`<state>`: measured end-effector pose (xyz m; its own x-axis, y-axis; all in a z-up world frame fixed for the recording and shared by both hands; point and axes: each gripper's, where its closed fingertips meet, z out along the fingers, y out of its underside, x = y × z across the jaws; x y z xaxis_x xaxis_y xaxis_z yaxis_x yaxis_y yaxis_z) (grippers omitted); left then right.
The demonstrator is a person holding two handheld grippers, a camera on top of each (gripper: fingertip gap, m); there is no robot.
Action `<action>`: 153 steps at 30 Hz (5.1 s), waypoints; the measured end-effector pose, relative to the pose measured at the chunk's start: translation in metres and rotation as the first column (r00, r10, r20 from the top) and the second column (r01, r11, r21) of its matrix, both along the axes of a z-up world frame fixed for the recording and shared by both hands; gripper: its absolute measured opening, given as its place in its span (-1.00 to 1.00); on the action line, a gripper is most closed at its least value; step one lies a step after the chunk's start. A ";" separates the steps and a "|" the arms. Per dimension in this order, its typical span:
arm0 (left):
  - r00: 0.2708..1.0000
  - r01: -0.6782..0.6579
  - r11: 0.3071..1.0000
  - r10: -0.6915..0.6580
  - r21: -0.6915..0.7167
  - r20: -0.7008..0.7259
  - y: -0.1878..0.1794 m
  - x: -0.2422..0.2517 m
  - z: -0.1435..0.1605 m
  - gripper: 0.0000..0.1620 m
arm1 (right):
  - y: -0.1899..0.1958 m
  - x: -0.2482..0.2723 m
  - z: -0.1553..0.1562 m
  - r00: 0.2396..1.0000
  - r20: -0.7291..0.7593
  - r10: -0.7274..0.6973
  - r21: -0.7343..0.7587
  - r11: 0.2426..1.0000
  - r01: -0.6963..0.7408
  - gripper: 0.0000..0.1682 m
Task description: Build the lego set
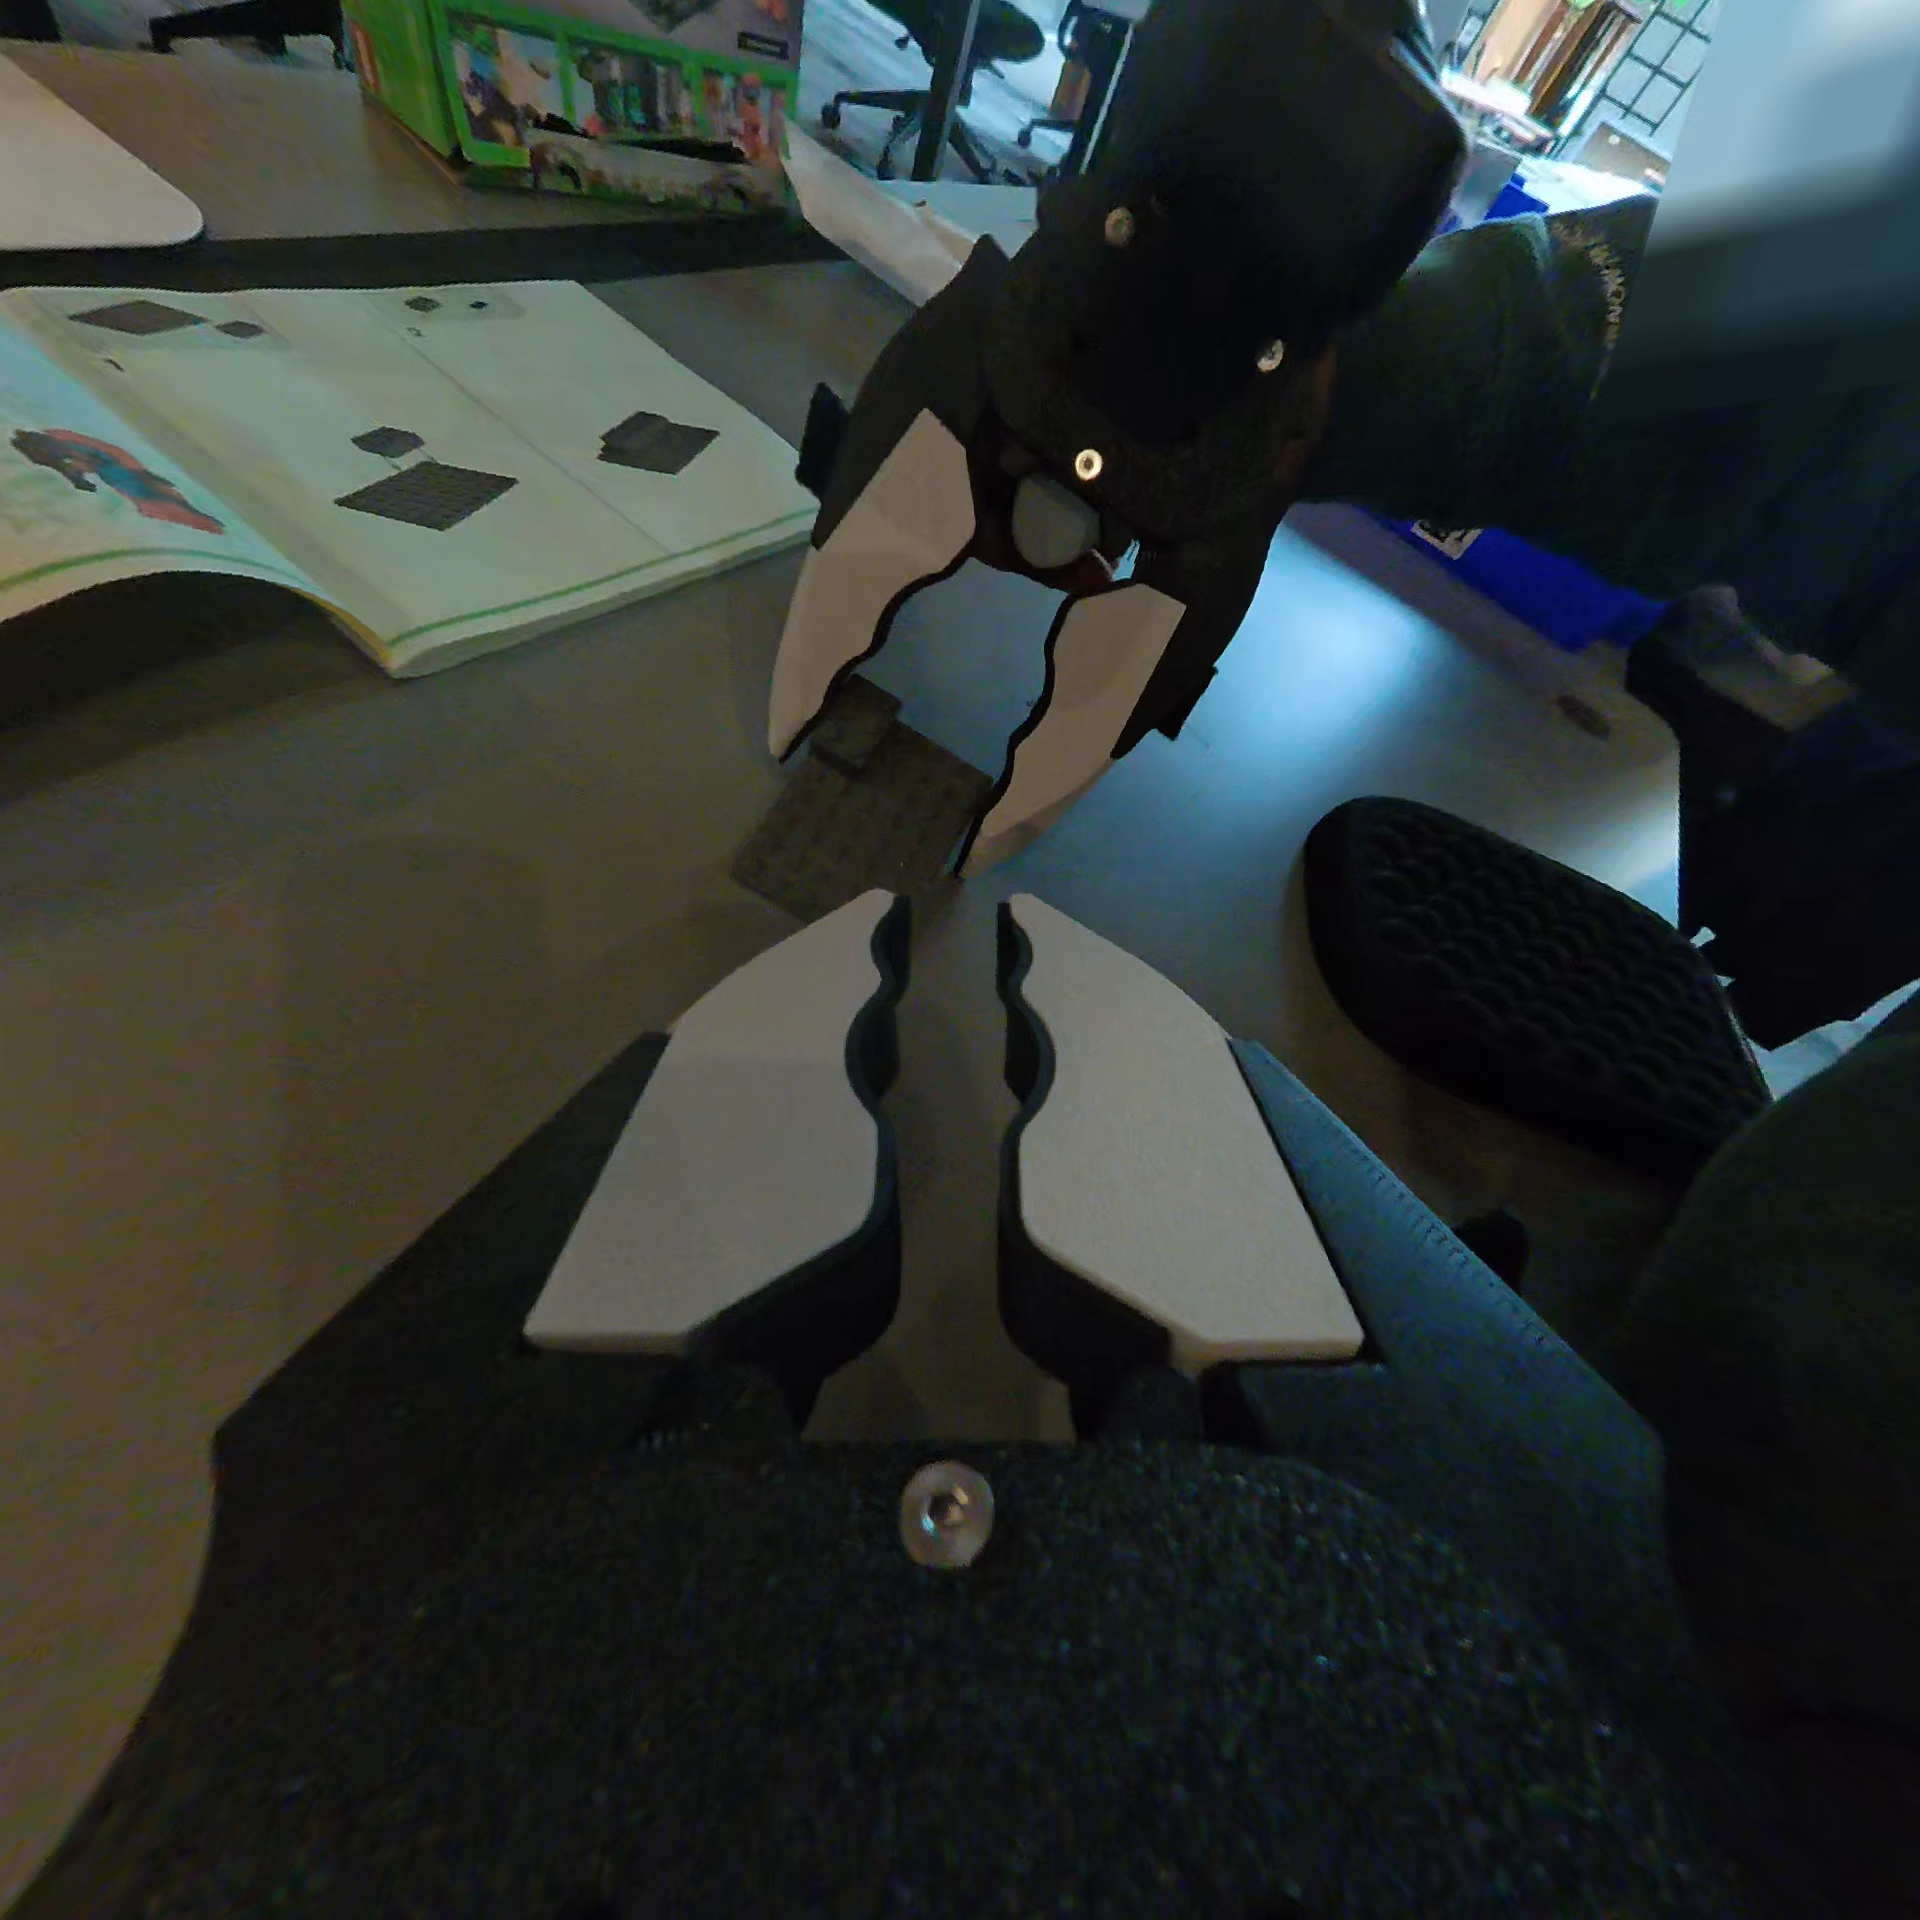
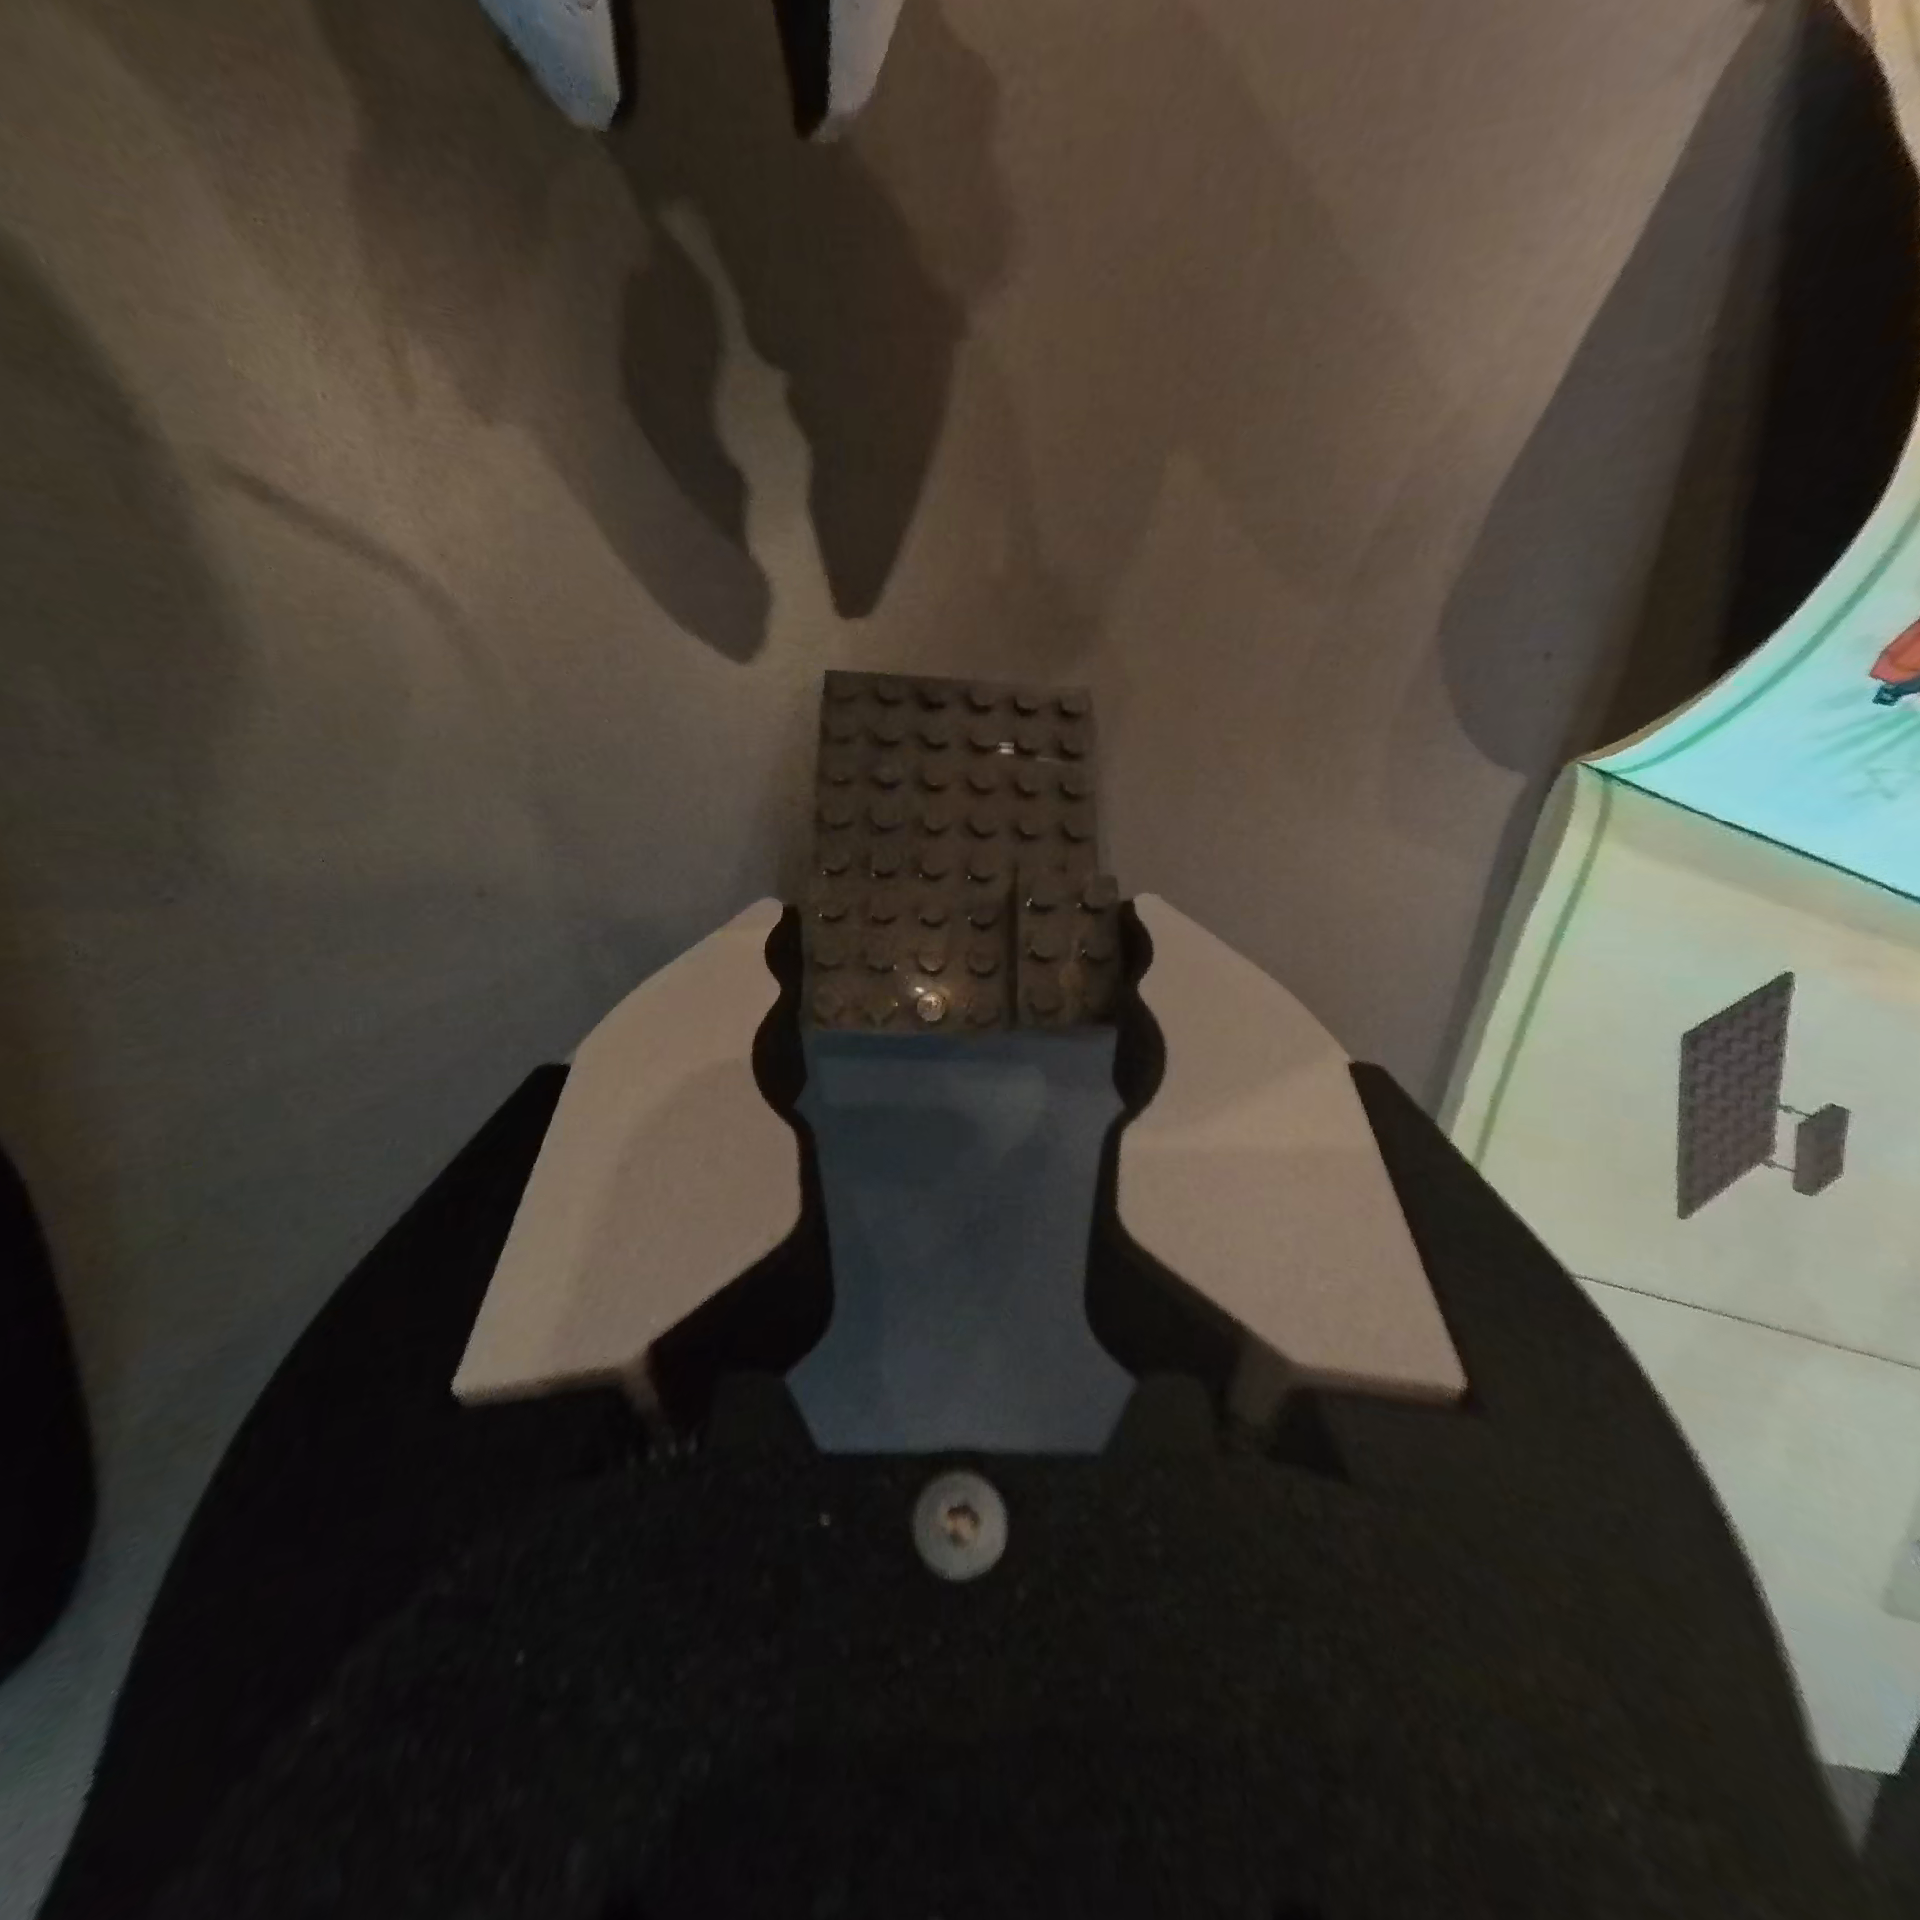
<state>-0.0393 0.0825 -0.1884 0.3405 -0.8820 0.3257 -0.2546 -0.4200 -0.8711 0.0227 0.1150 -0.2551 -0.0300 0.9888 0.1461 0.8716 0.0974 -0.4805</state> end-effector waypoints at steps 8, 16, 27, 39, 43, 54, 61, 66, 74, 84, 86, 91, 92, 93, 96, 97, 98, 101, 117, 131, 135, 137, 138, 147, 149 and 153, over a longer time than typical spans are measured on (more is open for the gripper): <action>1.000 0.005 1.000 -0.005 0.001 -0.004 -0.001 0.001 -0.001 -0.77 | -0.003 -0.003 0.007 0.996 -0.072 -0.049 0.000 0.999 0.049 -0.08; 1.000 -0.005 0.999 0.006 0.051 -0.011 0.001 0.000 0.001 -0.88 | -0.005 0.007 0.086 0.840 -0.477 -0.258 0.048 0.947 0.318 -0.72; 0.979 -0.157 0.946 0.186 0.282 -0.080 0.042 -0.009 0.017 -1.00 | -0.030 0.049 0.092 0.497 -0.616 -0.610 0.059 0.594 0.802 -1.00; 0.954 -0.251 0.900 0.293 0.358 -0.068 0.081 0.004 0.012 -1.00 | -0.012 0.081 0.085 0.308 -0.629 -0.714 -0.006 0.400 0.916 -1.00; 0.960 -0.225 0.908 0.269 0.353 -0.081 0.076 -0.001 0.004 -1.00 | 0.032 0.106 0.105 0.280 -0.650 -0.707 -0.002 0.370 0.929 -1.00; 0.954 -0.245 0.911 0.288 0.333 -0.085 0.082 -0.008 0.000 -1.00 | 0.195 0.148 0.060 0.156 -0.531 -0.833 -0.079 0.232 0.970 -1.00; 0.960 -0.228 0.921 0.267 0.315 -0.088 0.082 -0.006 -0.003 -1.00 | 0.222 0.135 0.029 0.150 -0.427 -0.892 -0.124 0.222 0.967 -1.00; 0.962 -0.208 0.923 0.253 0.325 -0.102 0.079 -0.004 -0.006 -1.00 | 0.241 0.129 0.024 0.176 -0.397 -0.901 -0.123 0.242 0.962 -1.00; 0.965 -0.199 0.934 0.239 0.298 -0.106 0.080 -0.004 -0.010 -1.00 | 0.253 0.131 0.006 0.225 -0.312 -0.923 -0.121 0.274 0.954 -1.00; 0.968 -0.186 0.941 0.225 0.284 -0.111 0.079 -0.002 -0.013 -1.00 | 0.252 0.130 0.004 0.245 -0.299 -0.922 -0.124 0.292 0.948 -1.00; 0.968 -0.188 0.941 0.226 0.281 -0.107 0.079 -0.003 -0.012 -1.00 | 0.251 0.131 0.010 0.224 -0.326 -0.918 -0.168 0.290 0.942 -1.00; 0.971 -0.185 0.942 0.219 0.281 -0.095 0.078 -0.002 -0.010 -1.00 | 0.241 0.158 0.031 0.188 -0.400 -0.897 -0.173 0.275 0.946 -1.00; 0.971 -0.183 0.941 0.218 0.283 -0.097 0.078 -0.002 -0.010 -1.00 | 0.238 0.162 0.032 0.191 -0.405 -0.894 -0.172 0.280 0.944 -1.00; 0.971 -0.181 0.941 0.217 0.286 -0.101 0.078 -0.002 -0.010 -1.00 | 0.236 0.166 0.032 0.197 -0.408 -0.891 -0.171 0.286 0.943 -1.00; 0.968 -0.182 0.941 0.222 0.285 -0.114 0.079 -0.001 -0.014 -1.00 | 0.230 0.167 0.030 0.227 -0.437 -0.870 -0.177 0.331 0.927 -1.00; 0.967 -0.184 0.941 0.225 0.283 -0.119 0.079 -0.002 -0.016 -1.00 | 0.229 0.166 0.029 0.239 -0.449 -0.861 -0.175 0.347 0.922 -1.00; 0.966 -0.186 0.941 0.227 0.281 -0.124 0.080 -0.002 -0.017 -1.00 | 0.229 0.166 0.028 0.252 -0.460 -0.851 -0.168 0.362 0.917 -1.00; 0.962 -0.194 0.939 0.239 0.284 -0.130 0.082 -0.003 -0.019 -1.00 | 0.228 0.164 0.022 0.286 -0.465 -0.838 -0.162 0.398 0.903 -1.00; 0.955 -0.216 0.936 0.261 0.278 -0.138 0.088 -0.006 -0.023 -1.00 | 0.242 0.153 0.013 0.319 -0.424 -0.848 -0.131 0.406 0.904 -1.00; 0.957 -0.204 0.938 0.251 0.279 -0.143 0.087 -0.005 -0.024 -1.00 | 0.242 0.157 0.001 0.339 -0.329 -0.881 -0.093 0.388 0.917 -1.00; 0.957 -0.199 0.939 0.247 0.279 -0.150 0.086 -0.004 -0.025 -1.00 | 0.242 0.157 0.001 0.340 -0.325 -0.883 -0.090 0.386 0.918 -1.00; 0.957 -0.200 0.939 0.249 0.280 -0.150 0.086 -0.004 -0.025 -1.00 | 0.242 0.157 0.000 0.343 -0.320 -0.883 -0.089 0.388 0.917 -1.00; 0.957 -0.201 0.939 0.250 0.279 -0.150 0.086 -0.004 -0.025 -1.00 | 0.242 0.157 0.000 0.342 -0.319 -0.884 -0.092 0.388 0.917 -1.00; 0.958 -0.199 0.942 0.246 0.271 -0.151 0.086 -0.004 -0.026 -1.00 | 0.242 0.157 0.000 0.342 -0.317 -0.885 -0.098 0.389 0.916 -1.00; 0.958 -0.197 0.942 0.243 0.273 -0.149 0.086 -0.003 -0.026 -1.00 | 0.242 0.156 0.000 0.342 -0.318 -0.884 -0.098 0.389 0.916 -1.00; 0.959 -0.193 0.942 0.240 0.274 -0.150 0.085 -0.003 -0.026 -1.00 | 0.242 0.157 0.000 0.342 -0.319 -0.884 -0.091 0.388 0.917 -1.00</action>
